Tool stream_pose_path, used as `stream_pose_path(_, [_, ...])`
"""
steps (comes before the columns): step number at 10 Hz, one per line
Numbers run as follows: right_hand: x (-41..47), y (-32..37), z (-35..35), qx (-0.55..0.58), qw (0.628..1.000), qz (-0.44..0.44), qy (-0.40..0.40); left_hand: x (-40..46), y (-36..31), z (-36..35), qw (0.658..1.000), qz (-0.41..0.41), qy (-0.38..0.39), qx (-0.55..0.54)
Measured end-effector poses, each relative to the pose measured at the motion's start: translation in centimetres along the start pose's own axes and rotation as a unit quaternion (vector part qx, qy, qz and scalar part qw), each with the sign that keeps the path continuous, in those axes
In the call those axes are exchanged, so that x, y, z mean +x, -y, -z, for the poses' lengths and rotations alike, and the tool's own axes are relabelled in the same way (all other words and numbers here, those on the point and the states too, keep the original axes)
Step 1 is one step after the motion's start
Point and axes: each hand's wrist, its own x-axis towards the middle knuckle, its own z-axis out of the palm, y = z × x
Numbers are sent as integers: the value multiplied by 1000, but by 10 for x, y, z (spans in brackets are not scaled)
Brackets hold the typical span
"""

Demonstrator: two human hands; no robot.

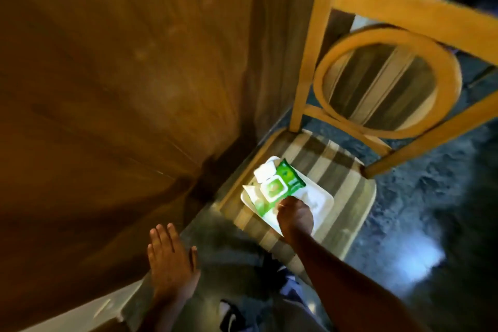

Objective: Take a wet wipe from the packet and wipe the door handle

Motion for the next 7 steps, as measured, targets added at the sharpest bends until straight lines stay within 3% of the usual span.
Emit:
stream_pose_path(1, [29,-55,-9,-15,995,-95,-1,6,-27,-28,999,-29,30,9])
stream_pose_path(3, [54,-87,-35,101,974,-202,22,37,-17,-34,999,-36,38,14])
stream_pose_path(4, [60,-93,-45,103,970,-215,43,48,-9,-34,999,-34,32,5])
stream_pose_path(5, [64,-95,-52,92,964,-248,6,57,6,-33,999,-14,35,0])
stream_pose_path(7, [59,-97,-55,92,968,-226,62,46,31,-36,998,15,62,15])
